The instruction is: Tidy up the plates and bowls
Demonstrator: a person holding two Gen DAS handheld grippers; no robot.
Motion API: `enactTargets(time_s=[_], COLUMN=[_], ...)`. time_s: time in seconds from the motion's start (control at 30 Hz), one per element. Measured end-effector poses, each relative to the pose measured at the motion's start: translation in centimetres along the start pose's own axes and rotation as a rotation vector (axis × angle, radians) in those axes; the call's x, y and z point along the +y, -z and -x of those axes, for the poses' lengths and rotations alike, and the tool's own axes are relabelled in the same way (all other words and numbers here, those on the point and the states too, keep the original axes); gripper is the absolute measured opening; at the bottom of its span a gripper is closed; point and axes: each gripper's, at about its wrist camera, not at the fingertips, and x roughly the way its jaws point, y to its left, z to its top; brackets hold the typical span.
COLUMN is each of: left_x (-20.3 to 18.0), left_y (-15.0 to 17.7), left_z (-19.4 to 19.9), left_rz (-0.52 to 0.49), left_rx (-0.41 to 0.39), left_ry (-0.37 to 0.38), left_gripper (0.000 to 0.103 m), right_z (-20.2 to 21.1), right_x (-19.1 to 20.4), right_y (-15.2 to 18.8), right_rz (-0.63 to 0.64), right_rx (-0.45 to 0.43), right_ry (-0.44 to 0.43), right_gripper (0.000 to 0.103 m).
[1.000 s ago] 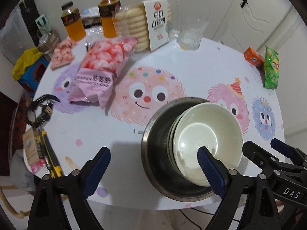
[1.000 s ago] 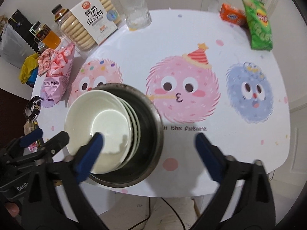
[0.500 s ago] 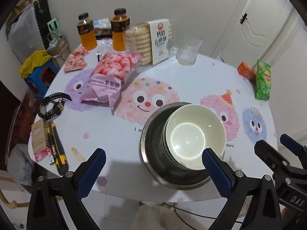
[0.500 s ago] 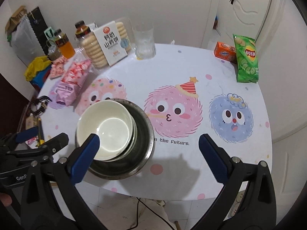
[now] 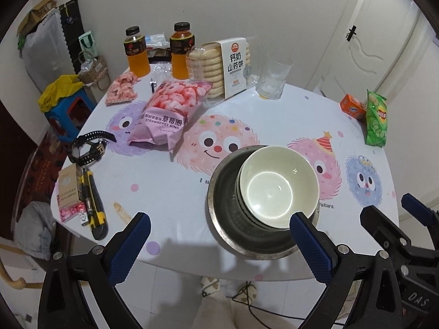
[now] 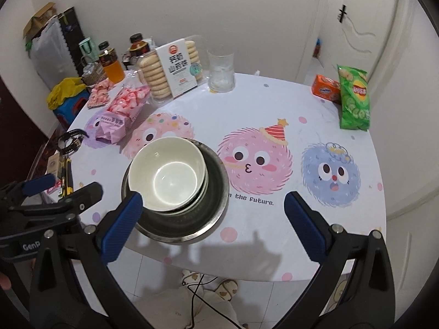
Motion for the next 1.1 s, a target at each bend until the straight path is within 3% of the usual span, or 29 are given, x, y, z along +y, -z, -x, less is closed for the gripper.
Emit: enactTargets(time_s=[0.23, 0.37, 0.8, 0.9, 1.1], left_x=[0.0, 0.7, 0.5, 0.4, 0.8], left_y=[0.1, 0.1, -0.2, -0.3, -0.4], left_z=[0.7, 0.3, -0.2, -0.2, -0.9], left_rz=[-0.034, -0.014, -0.031, -0.047, -0.023], left_rx=[-0.045, -0.01, 0.011, 0.0, 0.034], left_ry=[-0.067, -0.025, -0.004, -0.034, -0.001], left_gripper=[0.103, 0.103, 0.103, 0.103, 0.103], right_z=[-0.3, -0.2, -0.8, -1.0, -1.2], right_x=[-0.5, -1.1, -1.9, -1.9, -1.9], right_y=[0.4, 0.7, 0.5, 0.5, 0.6], right_rz=[-0.038, -0.068, -0.083, -0.081, -0.071], right_rx=[0.008, 0.003, 0.011, 0.019, 0.024], right_ry=[-0.014, 0.013, 0.038, 0.042, 0.053], right_gripper=[0.103, 0.103, 0.103, 0.103, 0.103])
